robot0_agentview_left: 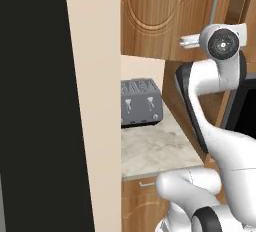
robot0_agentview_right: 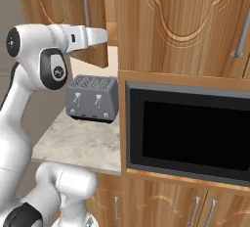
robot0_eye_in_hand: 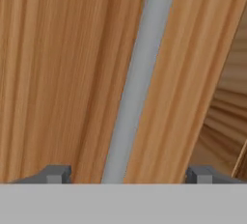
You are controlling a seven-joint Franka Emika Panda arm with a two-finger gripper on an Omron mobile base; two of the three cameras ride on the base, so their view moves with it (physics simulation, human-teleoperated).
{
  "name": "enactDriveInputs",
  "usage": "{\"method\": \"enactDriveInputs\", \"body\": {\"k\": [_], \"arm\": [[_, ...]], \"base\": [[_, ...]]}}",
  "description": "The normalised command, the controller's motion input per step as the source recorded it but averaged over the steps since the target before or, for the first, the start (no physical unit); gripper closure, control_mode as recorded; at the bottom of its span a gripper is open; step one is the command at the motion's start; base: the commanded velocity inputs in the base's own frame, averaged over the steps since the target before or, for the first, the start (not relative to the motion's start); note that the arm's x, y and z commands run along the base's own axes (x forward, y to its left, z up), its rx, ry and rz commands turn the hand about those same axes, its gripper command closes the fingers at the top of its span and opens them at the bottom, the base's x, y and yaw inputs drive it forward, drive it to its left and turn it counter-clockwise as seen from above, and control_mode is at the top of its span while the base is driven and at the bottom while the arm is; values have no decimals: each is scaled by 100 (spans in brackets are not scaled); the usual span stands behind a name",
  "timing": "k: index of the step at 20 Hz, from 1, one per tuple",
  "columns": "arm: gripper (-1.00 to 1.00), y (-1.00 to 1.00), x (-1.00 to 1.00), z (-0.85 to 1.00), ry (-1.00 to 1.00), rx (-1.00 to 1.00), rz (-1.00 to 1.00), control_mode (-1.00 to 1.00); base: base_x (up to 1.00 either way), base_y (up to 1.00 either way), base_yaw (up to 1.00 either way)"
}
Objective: Close all open cabinet doors.
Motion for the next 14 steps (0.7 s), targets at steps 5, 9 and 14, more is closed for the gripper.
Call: {"method": "enactDriveInputs", "body": {"k": [5,9,14], "arm": [[-100,0,100,-9,6,-5,-27,-100],[-100,3,100,-13,3,-7,-27,-100],[-100,8,90,-8,0,-6,-26,-100]], "base": [[0,0,0],[0,0,0],[0,0,0]]}}
